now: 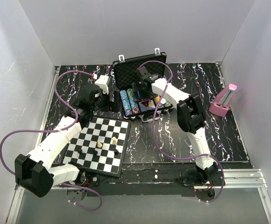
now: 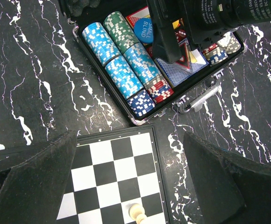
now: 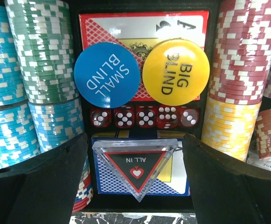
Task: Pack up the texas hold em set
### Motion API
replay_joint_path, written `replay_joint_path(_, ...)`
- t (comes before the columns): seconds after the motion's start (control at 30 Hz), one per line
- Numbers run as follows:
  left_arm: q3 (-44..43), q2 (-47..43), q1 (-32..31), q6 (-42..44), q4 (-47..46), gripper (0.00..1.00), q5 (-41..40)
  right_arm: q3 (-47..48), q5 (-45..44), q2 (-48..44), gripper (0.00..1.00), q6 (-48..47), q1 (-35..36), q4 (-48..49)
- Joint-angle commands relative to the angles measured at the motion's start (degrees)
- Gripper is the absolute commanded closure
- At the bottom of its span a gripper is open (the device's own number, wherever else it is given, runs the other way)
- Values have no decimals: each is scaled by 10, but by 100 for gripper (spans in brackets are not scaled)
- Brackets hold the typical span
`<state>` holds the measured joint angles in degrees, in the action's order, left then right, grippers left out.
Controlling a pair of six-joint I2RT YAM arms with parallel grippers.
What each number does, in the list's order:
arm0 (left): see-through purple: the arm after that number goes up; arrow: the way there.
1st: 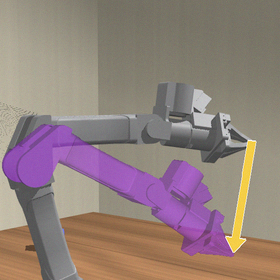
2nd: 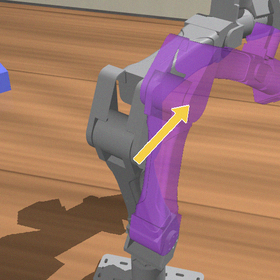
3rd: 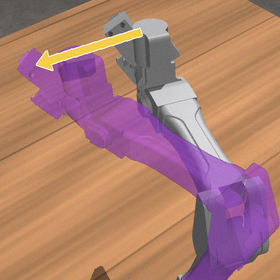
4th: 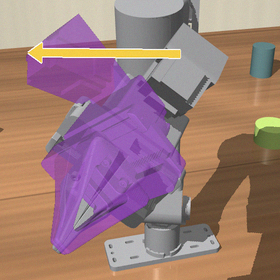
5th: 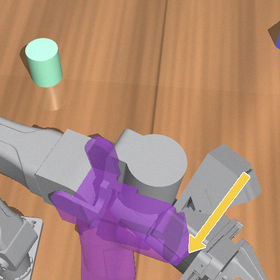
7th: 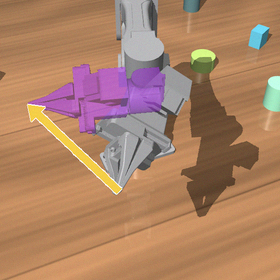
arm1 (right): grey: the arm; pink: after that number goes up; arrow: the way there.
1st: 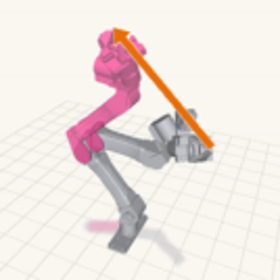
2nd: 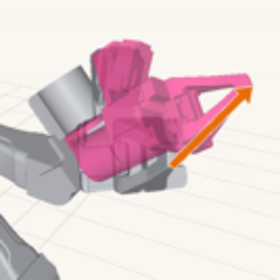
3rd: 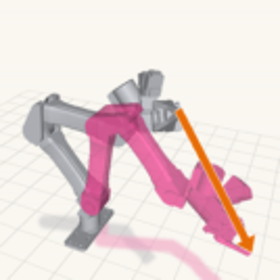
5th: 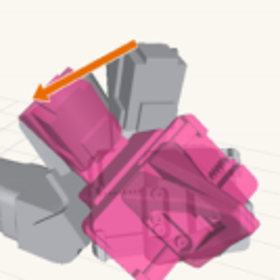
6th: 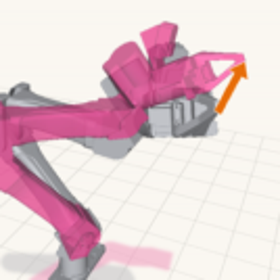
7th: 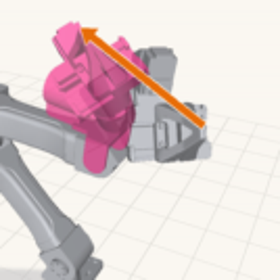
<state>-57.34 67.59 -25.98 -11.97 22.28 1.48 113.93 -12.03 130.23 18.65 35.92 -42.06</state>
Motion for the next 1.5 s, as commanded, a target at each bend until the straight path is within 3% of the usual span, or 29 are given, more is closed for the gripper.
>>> replay_joint_path(0.0,5,-25,4,9,-1,2,-6,39,-11,-14,11,-5,-2,-9)
replay_joint_path(0.37,6,-27,4,15,1,2,-6,17,-43,-115,10,-42,-4,-20)
replay_joint_path(0.67,7,-30,4,19,2,2,-28,-191,-49,-298,9,-25,-71,-1)
replay_joint_path(0.83,8,-27,4,19,3,2,-24,-302,-12,-354,18,1,-162,26)
replay_joint_path(1.03,11,-26,4,17,-1,2,-18,-305,4,-291,21,15,-241,12)
replay_joint_path(1.47,16,-18,3,9,-11,2,10,-128,5,-99,42,22,-249,-6)
